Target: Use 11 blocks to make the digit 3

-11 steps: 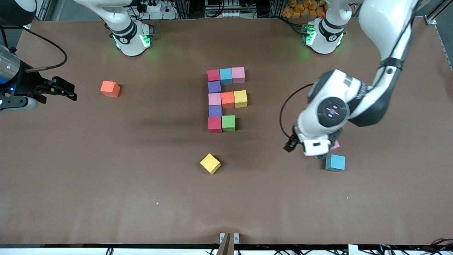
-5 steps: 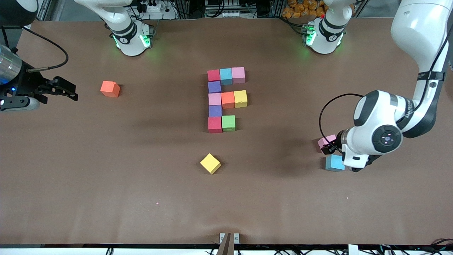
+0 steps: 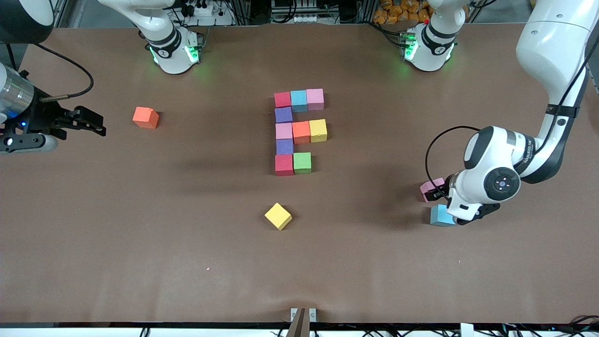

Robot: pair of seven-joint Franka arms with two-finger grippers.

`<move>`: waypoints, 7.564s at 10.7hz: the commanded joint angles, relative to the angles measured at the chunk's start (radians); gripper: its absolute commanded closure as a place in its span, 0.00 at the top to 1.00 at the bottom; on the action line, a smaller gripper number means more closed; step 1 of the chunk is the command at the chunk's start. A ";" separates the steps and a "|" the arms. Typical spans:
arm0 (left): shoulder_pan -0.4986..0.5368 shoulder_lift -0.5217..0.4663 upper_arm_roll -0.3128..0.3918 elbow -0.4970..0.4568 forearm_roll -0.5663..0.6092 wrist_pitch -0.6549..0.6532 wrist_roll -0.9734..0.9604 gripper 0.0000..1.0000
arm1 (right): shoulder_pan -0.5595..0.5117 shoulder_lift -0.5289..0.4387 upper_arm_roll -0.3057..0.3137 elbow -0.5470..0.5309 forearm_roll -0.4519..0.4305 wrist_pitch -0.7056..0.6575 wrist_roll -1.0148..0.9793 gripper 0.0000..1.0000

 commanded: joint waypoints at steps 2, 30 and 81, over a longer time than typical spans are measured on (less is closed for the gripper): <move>0.048 -0.005 -0.013 -0.063 0.020 0.075 0.051 1.00 | -0.007 -0.006 0.006 -0.003 -0.009 0.012 0.011 1.00; -0.249 0.090 -0.107 0.024 -0.190 0.172 -0.920 0.26 | -0.030 -0.019 0.004 0.000 -0.006 0.015 0.010 1.00; -0.188 -0.293 -0.080 0.228 -0.107 -0.170 -0.139 1.00 | -0.047 -0.010 0.004 -0.002 0.003 0.024 0.004 1.00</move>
